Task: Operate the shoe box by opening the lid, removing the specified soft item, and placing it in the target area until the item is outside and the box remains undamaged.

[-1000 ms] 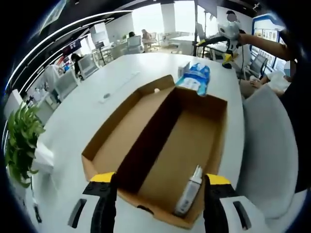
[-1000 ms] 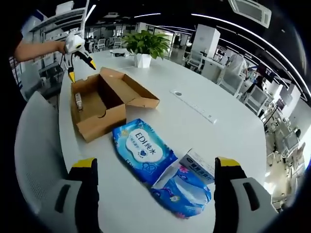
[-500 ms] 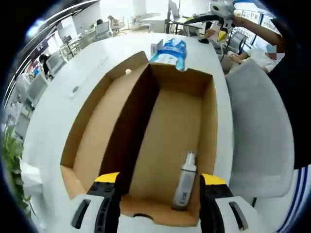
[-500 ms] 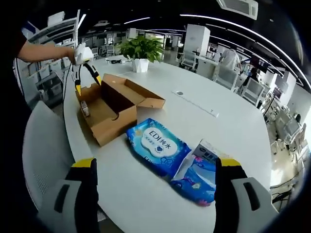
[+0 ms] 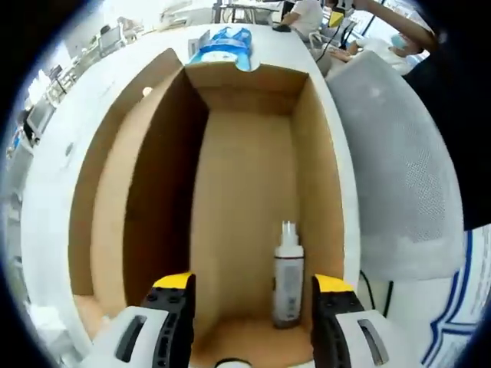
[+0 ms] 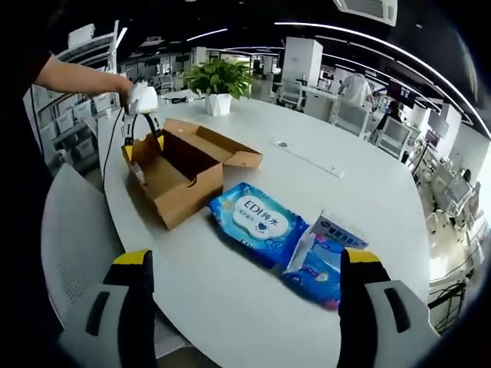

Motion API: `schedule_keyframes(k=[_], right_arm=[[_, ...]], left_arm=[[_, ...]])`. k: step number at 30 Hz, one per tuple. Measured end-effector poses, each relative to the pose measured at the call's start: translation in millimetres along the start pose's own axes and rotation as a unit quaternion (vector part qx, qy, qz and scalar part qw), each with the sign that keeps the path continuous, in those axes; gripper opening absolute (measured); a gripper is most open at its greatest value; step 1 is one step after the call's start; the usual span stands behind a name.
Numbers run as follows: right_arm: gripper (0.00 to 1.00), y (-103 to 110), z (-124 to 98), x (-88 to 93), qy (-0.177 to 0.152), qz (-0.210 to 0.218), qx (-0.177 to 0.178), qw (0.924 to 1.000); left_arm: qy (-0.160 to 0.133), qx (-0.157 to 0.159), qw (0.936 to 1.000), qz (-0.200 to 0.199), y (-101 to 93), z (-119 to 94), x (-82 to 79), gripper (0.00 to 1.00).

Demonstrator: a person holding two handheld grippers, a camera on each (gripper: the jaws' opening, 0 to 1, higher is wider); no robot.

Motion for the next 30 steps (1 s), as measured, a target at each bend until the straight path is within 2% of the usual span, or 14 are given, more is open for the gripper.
schedule_keyframes(k=[9,16,24,30], right_arm=[[0.96,-1.3,-0.7,1.0,-0.001,0.007,0.009,0.9999],[0.96,-0.5,1.2,3.1,-0.003,0.014,0.014,0.9998],[0.93,4.3,5.5,5.0,0.001,0.017,0.011,0.9998],[0.93,6.9,7.9,0.8,-0.009,0.025,0.008,0.9996]], left_arm=[[0.031,0.04,0.9985,0.019,1.5,17.2,6.4,0.54],[0.043,0.052,0.9971,0.034,-2.5,26.3,7.9,0.5],[0.026,0.054,0.9971,0.047,-5.7,36.0,6.1,0.43],[0.013,0.047,0.9972,0.057,-10.0,39.7,5.7,0.38]])
Point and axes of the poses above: the point that each gripper's makers call its tool centre point, and the gripper's own axes: z roughly forward along the fingers, y roughly to its left, x roughly out of its underside, the point moved 5 cm from there along -z, roughly backward along the fingers, and after that the axes turned 6 degrees about -z, right-handed, at the moved point
